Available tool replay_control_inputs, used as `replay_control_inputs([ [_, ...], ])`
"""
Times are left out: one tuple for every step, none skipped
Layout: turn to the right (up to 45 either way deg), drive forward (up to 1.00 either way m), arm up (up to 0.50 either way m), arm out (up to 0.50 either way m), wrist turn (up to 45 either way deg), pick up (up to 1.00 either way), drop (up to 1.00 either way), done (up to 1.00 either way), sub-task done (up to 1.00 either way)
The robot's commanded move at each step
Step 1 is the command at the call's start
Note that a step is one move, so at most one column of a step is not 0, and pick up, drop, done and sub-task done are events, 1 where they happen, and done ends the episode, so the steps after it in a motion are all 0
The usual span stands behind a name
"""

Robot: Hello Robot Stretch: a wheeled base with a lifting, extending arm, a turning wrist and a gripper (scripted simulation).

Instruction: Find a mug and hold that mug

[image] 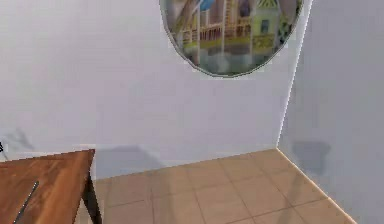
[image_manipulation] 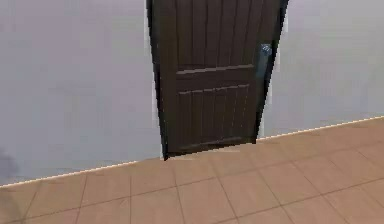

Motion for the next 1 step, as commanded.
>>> replay_control_inputs([
  [45.0, 0.0, 0.0, 0.0, 0.0, 0.0, 0.0, 0.0, 0.0],
])
